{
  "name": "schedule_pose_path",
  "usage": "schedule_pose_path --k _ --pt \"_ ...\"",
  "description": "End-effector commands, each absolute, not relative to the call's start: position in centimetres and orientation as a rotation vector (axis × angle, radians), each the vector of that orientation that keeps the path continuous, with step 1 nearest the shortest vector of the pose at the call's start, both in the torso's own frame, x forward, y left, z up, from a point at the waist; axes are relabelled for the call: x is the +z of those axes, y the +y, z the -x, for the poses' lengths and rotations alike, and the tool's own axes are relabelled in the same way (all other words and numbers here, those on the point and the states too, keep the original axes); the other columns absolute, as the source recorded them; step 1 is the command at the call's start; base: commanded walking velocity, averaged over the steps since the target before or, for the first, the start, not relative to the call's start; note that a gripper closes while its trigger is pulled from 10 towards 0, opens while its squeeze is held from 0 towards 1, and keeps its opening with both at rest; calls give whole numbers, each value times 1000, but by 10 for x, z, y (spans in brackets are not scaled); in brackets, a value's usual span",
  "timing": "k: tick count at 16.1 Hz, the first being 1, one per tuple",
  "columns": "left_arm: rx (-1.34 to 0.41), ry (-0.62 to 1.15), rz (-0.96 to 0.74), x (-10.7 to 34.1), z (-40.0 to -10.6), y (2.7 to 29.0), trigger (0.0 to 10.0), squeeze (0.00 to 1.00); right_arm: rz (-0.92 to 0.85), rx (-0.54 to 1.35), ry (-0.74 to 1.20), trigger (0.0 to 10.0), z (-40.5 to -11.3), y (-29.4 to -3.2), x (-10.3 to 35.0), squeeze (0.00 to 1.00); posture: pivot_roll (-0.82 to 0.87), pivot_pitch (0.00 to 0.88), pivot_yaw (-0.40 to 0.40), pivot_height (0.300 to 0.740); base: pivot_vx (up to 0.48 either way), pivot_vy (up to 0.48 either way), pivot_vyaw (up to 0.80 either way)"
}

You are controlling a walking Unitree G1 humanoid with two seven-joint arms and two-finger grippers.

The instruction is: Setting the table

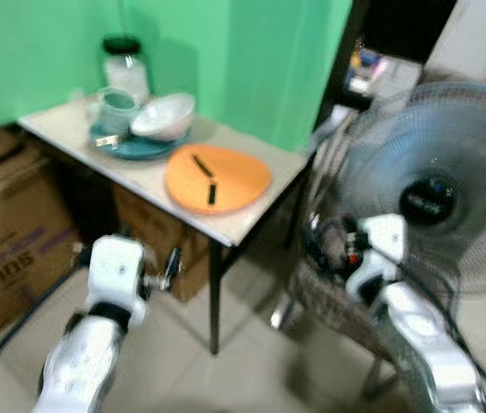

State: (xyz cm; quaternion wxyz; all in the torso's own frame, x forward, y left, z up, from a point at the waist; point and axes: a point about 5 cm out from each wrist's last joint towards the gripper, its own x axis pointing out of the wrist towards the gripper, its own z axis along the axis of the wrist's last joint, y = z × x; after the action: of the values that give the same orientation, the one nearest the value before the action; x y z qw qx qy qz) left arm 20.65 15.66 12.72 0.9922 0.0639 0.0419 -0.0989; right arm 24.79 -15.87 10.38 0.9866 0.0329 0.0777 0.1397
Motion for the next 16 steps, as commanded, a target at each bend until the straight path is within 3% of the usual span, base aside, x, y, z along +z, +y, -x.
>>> schedule_pose_path --k 1,16 --pt "-193 76 -155 131 -207 162 10000 0 -72 296 139 10000 -252 -150 107 945 123 0 -48 740 296 0 800" --pt "-237 58 -170 136 -220 160 10000 0 -14 327 124 10000 -257 -139 114 914 120 0 -37 740 318 0 0"
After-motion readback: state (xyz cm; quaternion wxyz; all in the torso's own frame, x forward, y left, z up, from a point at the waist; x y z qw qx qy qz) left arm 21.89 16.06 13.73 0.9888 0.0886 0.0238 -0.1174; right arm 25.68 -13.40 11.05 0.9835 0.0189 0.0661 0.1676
